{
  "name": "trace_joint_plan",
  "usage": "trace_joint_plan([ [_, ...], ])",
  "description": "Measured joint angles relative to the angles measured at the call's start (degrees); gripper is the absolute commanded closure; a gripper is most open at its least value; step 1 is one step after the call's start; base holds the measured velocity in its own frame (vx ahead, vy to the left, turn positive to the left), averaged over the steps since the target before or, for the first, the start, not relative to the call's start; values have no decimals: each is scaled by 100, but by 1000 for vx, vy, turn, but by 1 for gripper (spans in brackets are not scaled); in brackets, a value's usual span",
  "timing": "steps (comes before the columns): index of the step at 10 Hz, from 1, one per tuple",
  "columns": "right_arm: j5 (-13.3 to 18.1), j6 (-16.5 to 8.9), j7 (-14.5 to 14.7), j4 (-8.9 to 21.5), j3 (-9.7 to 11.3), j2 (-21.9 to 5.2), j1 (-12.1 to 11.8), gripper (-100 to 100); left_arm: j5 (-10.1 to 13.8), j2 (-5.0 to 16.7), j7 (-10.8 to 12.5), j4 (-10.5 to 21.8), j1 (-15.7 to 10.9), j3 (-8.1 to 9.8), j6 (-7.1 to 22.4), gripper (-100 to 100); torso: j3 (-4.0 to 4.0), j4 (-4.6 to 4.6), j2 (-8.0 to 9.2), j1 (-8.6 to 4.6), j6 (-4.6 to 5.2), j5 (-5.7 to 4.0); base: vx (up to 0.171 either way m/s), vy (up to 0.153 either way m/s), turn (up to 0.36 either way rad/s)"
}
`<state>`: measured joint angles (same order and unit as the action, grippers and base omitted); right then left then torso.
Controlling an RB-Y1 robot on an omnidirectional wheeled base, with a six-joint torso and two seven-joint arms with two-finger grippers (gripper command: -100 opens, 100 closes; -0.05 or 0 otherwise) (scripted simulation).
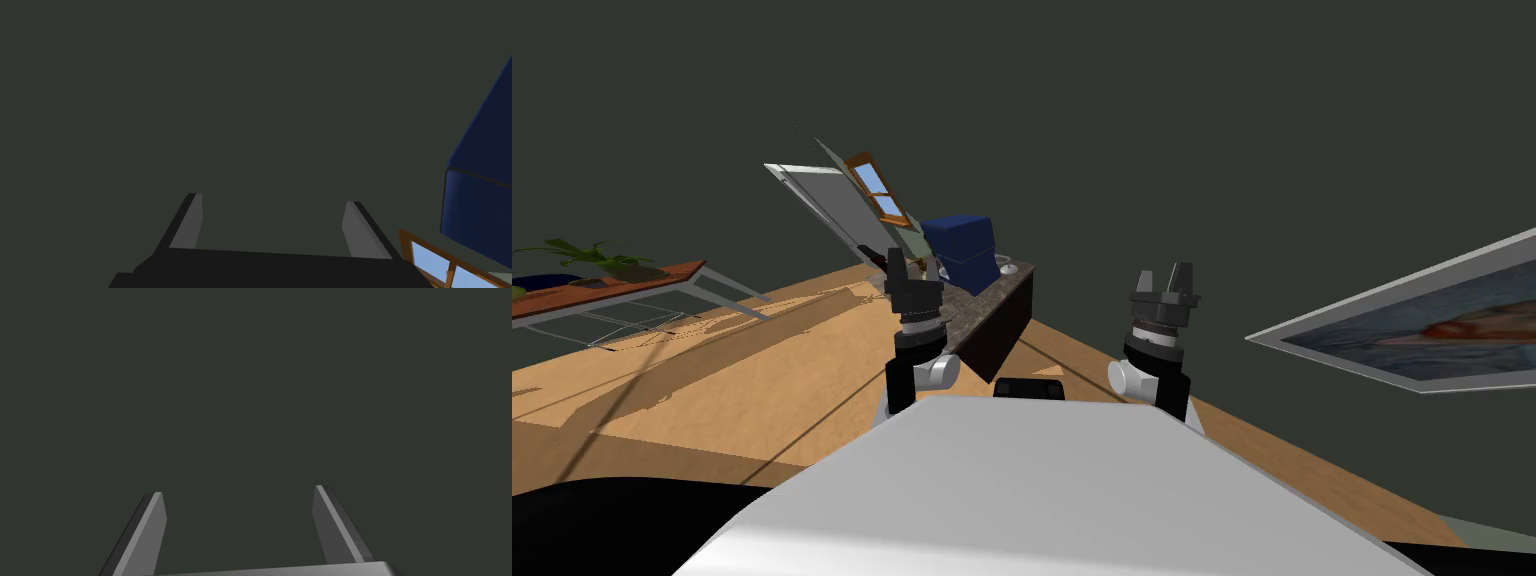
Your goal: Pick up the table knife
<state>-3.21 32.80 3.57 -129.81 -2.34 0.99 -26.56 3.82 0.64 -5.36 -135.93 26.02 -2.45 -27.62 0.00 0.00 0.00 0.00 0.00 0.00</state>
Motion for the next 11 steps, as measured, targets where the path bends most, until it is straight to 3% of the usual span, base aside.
trace_joint_plan([
  [11,0,0,0,0,0,0,0,0,540,1692,-555,676,278,158,-35,-100,2,1,4,13,-1,3,-9,25,-108],
])
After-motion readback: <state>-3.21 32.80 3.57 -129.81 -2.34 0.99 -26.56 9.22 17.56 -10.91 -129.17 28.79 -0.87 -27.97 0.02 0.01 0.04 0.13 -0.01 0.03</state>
